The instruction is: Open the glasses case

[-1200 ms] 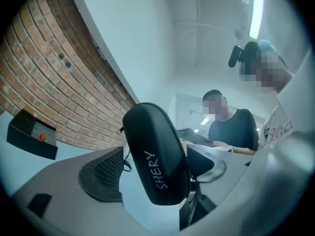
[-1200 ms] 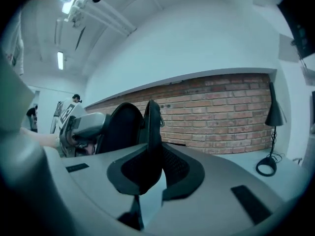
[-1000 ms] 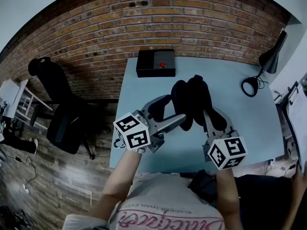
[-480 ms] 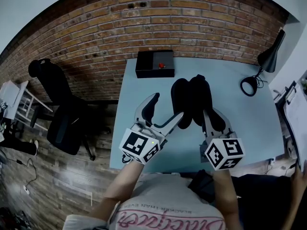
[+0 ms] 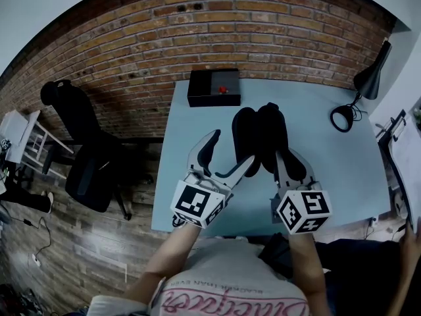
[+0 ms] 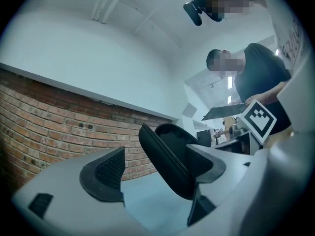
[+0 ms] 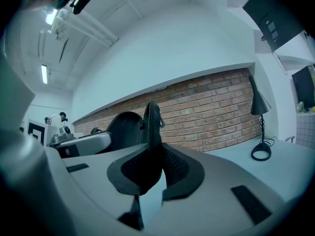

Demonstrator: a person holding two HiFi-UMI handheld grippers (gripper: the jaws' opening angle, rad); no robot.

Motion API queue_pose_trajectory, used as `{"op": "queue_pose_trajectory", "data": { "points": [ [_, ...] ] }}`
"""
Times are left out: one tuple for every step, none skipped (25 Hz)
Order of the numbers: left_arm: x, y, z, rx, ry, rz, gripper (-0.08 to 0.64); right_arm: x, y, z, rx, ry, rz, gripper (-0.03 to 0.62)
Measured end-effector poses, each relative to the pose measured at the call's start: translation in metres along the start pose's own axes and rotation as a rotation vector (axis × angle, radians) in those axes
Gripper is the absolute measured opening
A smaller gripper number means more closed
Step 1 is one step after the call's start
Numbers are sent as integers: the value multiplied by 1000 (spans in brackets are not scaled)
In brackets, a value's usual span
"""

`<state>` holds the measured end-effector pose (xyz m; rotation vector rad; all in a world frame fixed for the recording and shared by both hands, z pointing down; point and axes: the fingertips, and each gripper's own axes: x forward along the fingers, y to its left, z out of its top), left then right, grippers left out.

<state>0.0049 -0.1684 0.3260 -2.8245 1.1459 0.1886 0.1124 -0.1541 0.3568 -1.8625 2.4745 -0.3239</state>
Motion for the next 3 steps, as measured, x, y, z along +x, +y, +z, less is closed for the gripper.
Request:
{"op": "queue_pose_trajectory", "data": {
  "points": [
    [0,0,0,5,2,3,402,0,1,0,-4,-2,1,61],
    [-1,0,0,10,5,6,402,-1,3,0,-8,-3,2,61],
    [-1,0,0,14,7,9,402,-1,4,1,-11,-4,3,61]
  ]
}}
